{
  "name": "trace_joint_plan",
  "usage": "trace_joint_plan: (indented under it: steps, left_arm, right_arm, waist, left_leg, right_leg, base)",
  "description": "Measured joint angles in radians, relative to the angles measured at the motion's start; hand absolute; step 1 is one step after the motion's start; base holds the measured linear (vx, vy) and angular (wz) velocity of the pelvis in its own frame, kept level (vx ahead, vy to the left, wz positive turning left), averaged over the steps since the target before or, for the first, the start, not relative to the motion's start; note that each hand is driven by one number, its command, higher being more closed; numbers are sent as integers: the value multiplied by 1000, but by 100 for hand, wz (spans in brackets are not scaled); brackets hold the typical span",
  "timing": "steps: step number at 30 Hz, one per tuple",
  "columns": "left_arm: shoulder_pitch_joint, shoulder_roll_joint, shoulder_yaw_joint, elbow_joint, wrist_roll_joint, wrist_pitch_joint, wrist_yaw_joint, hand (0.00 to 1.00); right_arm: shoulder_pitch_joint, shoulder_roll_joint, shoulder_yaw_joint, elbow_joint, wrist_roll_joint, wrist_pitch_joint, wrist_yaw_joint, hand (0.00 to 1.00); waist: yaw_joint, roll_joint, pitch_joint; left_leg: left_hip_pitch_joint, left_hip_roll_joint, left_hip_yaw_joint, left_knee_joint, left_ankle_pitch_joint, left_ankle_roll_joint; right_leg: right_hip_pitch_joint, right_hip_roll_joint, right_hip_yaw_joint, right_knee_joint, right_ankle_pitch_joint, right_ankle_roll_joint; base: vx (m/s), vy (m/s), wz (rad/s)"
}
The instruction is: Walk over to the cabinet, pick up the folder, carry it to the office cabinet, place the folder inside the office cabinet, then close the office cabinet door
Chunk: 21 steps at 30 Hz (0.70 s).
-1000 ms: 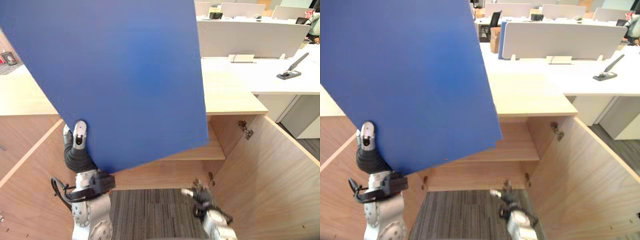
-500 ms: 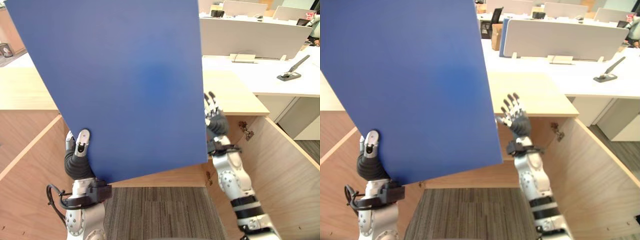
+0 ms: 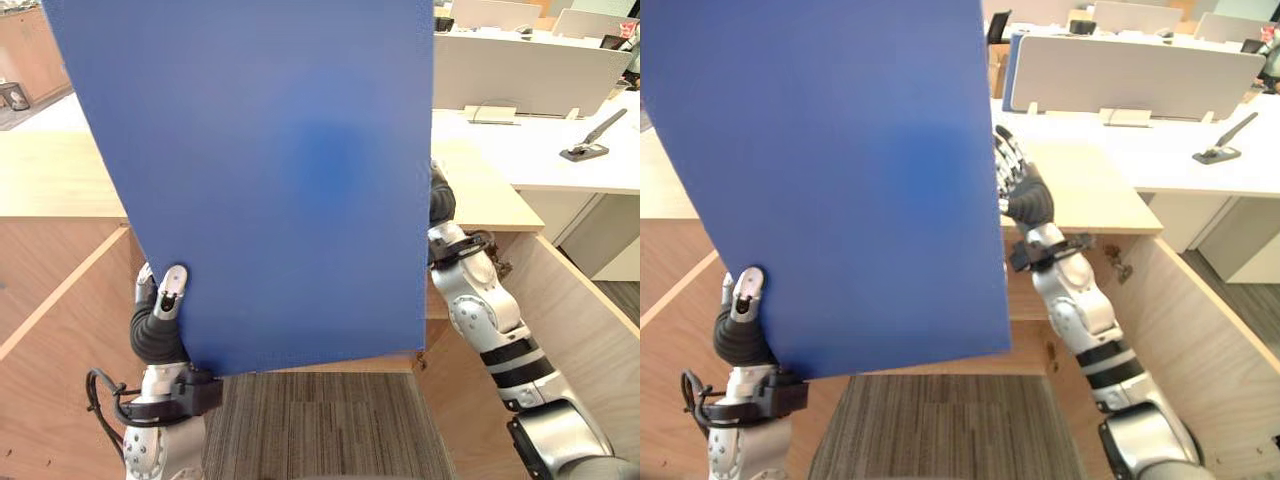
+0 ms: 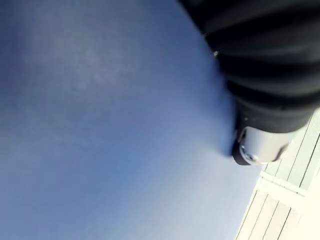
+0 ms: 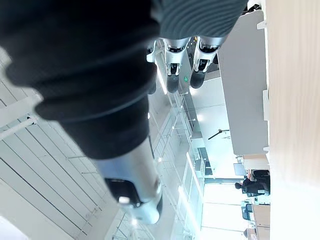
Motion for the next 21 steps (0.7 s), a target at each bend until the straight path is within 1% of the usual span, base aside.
trace_joint_plan:
  steps: [1,3,5,8,12,17,19,21]
  left_arm:
    - [0,2,9,0,32,0,1,100]
    - [0,7,24,0,65,0,4,100]
    - [0,25,64,0,105,0,13,100]
    - [0,35,124,0,141,0,24,100]
    - [0,35,182,2,185,0,54,100]
    - [-5,34,271,56,293,0,102,100]
    - [-9,33,300,76,345,3,125,100]
    - [-12,32,316,82,367,5,140,100]
  right_arm:
    - [-9,-8,1,1,26,0,3,0]
    - [-19,-23,9,1,35,0,9,0]
    - [-30,-56,29,1,54,0,21,0]
    - [-31,-77,29,1,65,0,21,0]
    - [-31,-81,28,1,66,0,25,0]
    - [-27,-78,27,12,70,3,39,0]
    - [-20,-75,27,39,69,20,40,0]
    - [-5,-74,27,56,69,32,40,0]
  waist:
    - [1,0,0]
    - [1,0,0]
    - [1,0,0]
    - [1,0,0]
    - [1,1,2]
    - [2,1,11]
    - [3,1,14]
    - [6,2,15]
  left_leg:
    - [-1,0,0,0,0,0]
    - [0,0,-1,0,0,0]
    - [0,0,-1,0,1,0]
    - [0,0,-1,0,2,1]
    - [1,0,-1,-4,2,1]
    - [1,0,0,-4,3,1]
    - [1,0,0,-4,3,1]
    - [0,0,1,-4,3,1]
  right_leg:
    - [0,0,0,0,0,0]
    - [0,0,0,0,0,0]
    - [1,0,0,1,0,0]
    - [1,0,0,4,0,0]
    - [-2,0,0,5,0,0]
    - [-4,0,0,4,0,0]
    - [-5,0,0,4,0,0]
    - [-5,0,0,3,0,0]
  base:
    - [0,0,0]
    - [0,0,0]
    - [0,0,0]
    - [0,0,0]
    - [0,0,0]
    - [0,0,0]
    - [0,0,0]
    - [0,0,0]
